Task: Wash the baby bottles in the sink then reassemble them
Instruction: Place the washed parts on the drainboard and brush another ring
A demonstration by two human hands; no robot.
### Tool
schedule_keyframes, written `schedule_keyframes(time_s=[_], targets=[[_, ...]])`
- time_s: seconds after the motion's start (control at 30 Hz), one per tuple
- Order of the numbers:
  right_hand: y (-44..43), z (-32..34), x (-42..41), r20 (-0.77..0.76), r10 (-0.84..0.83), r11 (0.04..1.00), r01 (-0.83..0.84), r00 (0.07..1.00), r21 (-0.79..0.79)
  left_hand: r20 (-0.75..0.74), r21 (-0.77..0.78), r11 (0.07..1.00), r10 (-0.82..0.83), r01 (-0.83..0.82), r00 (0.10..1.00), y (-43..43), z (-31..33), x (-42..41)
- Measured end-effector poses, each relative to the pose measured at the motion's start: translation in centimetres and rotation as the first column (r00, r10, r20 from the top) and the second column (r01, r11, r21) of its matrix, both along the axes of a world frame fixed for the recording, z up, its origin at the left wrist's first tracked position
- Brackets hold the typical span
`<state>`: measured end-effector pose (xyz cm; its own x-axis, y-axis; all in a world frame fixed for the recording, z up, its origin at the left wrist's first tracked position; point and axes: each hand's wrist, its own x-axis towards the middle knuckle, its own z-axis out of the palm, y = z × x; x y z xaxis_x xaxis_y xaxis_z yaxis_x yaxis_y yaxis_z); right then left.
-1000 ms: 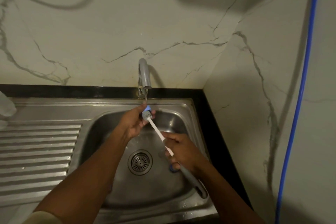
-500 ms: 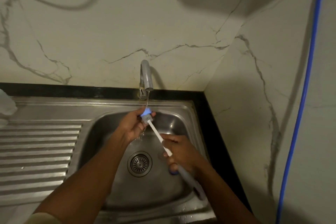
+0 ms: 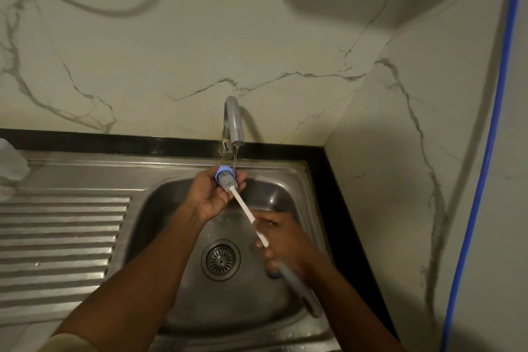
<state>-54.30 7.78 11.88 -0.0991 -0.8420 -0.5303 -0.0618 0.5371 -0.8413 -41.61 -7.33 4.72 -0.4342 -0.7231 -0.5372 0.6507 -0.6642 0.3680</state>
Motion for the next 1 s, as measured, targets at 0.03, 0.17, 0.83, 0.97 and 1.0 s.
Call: schedule_keyframes(time_s=[0.03,0.17,0.83,0.97,1.0], targets=[[-0.3,0.5,-0.4,0.312,-0.107,0.991,0.075,0.944,0.114,-0.049,-0.002,1.0,-0.007,0.007,0.999,0.0,0.1,0.2],[-0.3,1.0,-1.2,0.513,-0.197,0.973,0.102,0.835,0.207,-0.042,-0.054,0.998,-0.021,0.019,0.999,-0.2,1.0,0.2],[0.8,-0.3,-0.9,-0.666,0.239,0.961,-0.27,0.706,0.058,0.219,-0.074,0.991,-0.09,0.109,0.971,-0.2,-0.4,-0.5],[1.7,-0.9,0.8,-0.874,0.219,0.916,-0.399,0.433,0.032,0.322,-0.094,0.989,-0.076,0.111,0.944,-1.0,-0.1,-1.1],[1.9,-0.6,1.0,-0.787,0.186,0.927,-0.372,0.588,-0.058,0.283,-0.089,0.986,-0.112,0.142,0.953,-1.1,0.0,-1.0]])
